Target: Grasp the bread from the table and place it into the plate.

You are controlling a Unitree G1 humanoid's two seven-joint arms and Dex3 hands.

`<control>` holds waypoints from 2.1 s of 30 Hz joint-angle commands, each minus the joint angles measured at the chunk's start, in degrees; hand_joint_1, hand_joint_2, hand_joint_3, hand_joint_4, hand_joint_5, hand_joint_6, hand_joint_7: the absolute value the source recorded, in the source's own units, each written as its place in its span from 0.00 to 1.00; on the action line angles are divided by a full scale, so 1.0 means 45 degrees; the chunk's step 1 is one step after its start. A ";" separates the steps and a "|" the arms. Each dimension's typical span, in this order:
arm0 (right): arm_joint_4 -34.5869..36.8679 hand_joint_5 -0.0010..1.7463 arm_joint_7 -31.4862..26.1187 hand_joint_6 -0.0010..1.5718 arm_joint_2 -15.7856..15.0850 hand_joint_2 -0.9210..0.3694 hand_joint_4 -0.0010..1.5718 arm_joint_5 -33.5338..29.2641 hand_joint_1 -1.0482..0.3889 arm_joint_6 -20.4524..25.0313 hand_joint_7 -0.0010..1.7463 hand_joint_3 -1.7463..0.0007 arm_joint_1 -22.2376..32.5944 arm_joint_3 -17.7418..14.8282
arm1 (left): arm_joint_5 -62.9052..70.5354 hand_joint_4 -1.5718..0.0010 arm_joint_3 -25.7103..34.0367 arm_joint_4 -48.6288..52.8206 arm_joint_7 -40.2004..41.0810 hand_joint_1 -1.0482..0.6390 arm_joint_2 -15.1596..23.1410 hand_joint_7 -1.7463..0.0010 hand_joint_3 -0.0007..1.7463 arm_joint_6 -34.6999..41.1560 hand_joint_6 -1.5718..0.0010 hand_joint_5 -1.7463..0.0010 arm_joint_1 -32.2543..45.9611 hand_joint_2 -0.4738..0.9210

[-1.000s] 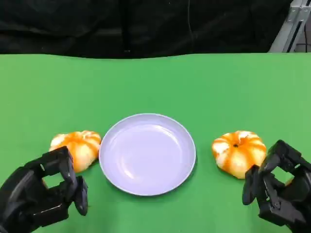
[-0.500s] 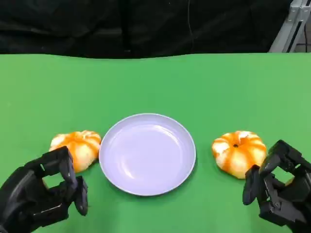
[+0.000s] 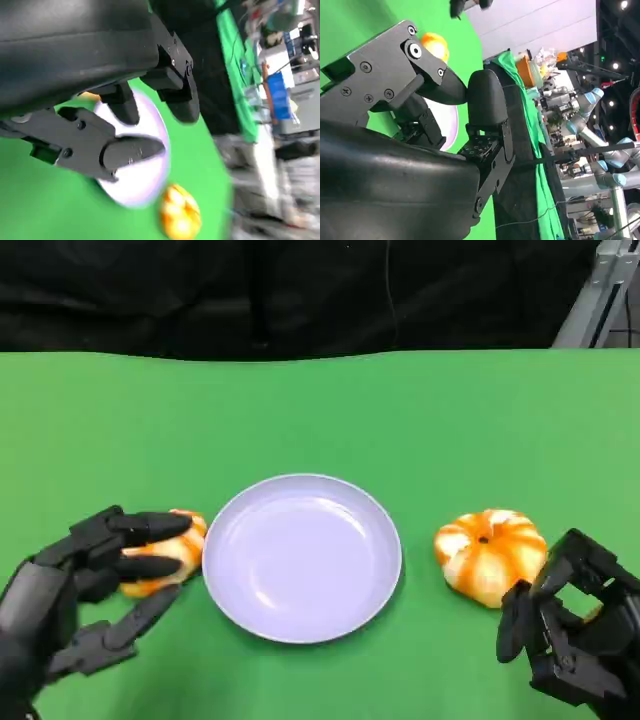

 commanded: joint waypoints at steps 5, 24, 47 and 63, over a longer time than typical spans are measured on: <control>0.0080 1.00 0.0060 0.45 -0.0010 0.37 0.56 0.0053 0.63 -0.0411 0.94 0.25 0.0015 0.0111 | 0.5767 0.94 -0.0637 0.0778 0.2694 0.19 0.1501 0.99 0.08 -0.1818 0.75 0.87 -0.0159 1.00; 0.0300 1.00 -0.0029 0.45 0.0064 0.38 0.56 0.0007 0.63 -0.0568 0.94 0.24 -0.0110 0.0123 | 0.9993 0.75 -0.4010 0.6202 0.2336 0.18 0.3689 0.99 0.00 -0.1127 0.71 0.96 -0.5210 0.97; 0.0358 1.00 -0.0105 0.45 0.0073 0.38 0.56 -0.0059 0.63 -0.0739 0.94 0.24 -0.0082 0.0252 | 0.9864 0.74 -0.6340 1.2557 0.3608 0.21 0.3156 1.00 0.01 -0.1780 0.70 0.99 -0.8867 1.00; 0.0374 1.00 0.0005 0.45 0.0027 0.38 0.56 0.0090 0.63 -0.0670 0.94 0.24 -0.0088 0.0208 | 1.0120 0.70 -0.7345 1.4322 0.5774 0.26 0.2348 0.99 0.03 -0.1362 0.66 0.99 -0.9366 1.00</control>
